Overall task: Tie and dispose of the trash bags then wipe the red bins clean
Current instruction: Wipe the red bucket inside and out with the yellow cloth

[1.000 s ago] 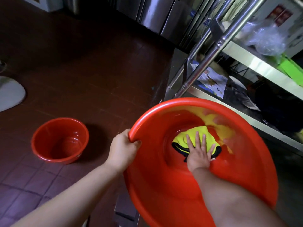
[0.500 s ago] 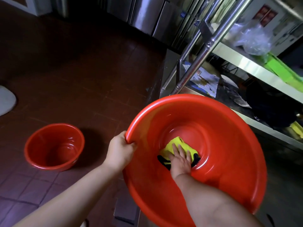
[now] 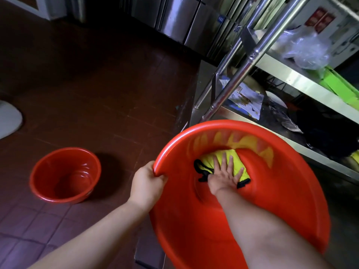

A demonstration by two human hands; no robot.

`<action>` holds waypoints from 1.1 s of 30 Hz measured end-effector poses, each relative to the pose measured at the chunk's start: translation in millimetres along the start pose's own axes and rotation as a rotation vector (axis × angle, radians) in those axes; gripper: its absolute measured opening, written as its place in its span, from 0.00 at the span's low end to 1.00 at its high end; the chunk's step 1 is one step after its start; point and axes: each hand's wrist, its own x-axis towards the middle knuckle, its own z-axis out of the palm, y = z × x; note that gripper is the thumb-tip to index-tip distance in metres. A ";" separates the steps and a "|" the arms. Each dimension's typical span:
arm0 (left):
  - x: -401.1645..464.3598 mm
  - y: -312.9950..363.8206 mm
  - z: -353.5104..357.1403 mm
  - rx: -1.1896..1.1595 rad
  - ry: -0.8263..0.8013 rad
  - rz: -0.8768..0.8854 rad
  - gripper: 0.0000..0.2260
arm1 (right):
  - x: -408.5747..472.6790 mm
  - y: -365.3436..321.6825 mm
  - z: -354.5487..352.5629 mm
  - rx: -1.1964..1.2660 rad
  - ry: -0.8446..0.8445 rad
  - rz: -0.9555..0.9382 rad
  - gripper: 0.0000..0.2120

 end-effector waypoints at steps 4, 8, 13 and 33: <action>-15.2 -20.5 11.3 -0.135 0.071 -0.148 0.09 | -15.7 4.0 15.5 0.165 -0.003 0.252 0.40; -26.6 -40.6 11.9 -0.240 0.081 -0.292 0.07 | -29.2 2.5 30.3 0.142 0.045 0.298 0.43; -5.5 -12.7 -0.8 -0.075 -0.018 -0.199 0.10 | -43.7 -2.4 46.4 -0.039 -0.058 -0.038 0.40; 34.6 10.3 -19.8 0.084 -0.115 0.067 0.04 | 3.4 -6.7 11.0 -0.213 0.138 -0.344 0.30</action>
